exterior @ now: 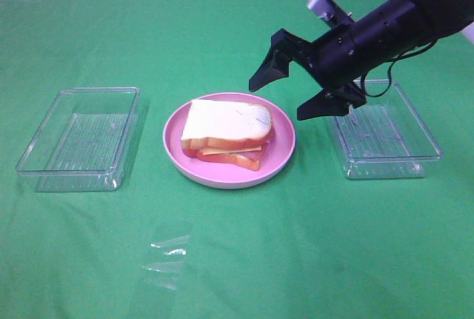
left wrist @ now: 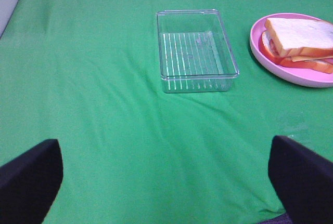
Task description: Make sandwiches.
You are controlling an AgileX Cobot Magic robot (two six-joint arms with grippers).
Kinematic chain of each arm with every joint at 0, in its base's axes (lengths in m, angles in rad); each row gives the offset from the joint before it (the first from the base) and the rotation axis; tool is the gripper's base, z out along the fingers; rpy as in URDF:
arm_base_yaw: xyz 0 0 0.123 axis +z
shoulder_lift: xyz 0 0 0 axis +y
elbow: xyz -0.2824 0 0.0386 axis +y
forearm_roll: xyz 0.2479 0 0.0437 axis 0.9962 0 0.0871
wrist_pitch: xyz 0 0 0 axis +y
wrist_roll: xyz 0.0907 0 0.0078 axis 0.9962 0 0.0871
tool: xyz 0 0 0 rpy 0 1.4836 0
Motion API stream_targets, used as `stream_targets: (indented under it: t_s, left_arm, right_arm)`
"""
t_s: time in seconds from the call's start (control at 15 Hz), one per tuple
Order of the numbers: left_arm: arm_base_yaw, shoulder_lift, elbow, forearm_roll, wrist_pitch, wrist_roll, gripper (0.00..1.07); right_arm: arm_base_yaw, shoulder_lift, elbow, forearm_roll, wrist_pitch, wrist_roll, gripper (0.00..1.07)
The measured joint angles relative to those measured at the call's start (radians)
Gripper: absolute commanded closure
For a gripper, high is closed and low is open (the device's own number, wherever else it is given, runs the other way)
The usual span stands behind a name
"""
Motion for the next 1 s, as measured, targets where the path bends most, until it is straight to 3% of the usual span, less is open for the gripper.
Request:
stream_targets:
  t_s: [0.4, 0.8, 1.0]
  left_arm:
    - [0.0, 0.0, 0.0, 0.0, 0.0, 0.0, 0.07]
    - [0.0, 0.0, 0.0, 0.0, 0.0, 0.0, 0.07]
    - [0.0, 0.0, 0.0, 0.0, 0.0, 0.0, 0.07]
  right_arm:
    - [-0.111, -0.184, 0.0, -0.325, 0.007, 0.126, 0.15]
    - [-0.271, -0.297, 0.0, -0.581, 0.142, 0.222, 0.15]
    - [-0.301, -0.314, 0.0, -0.834, 0.261, 0.292, 0.15]
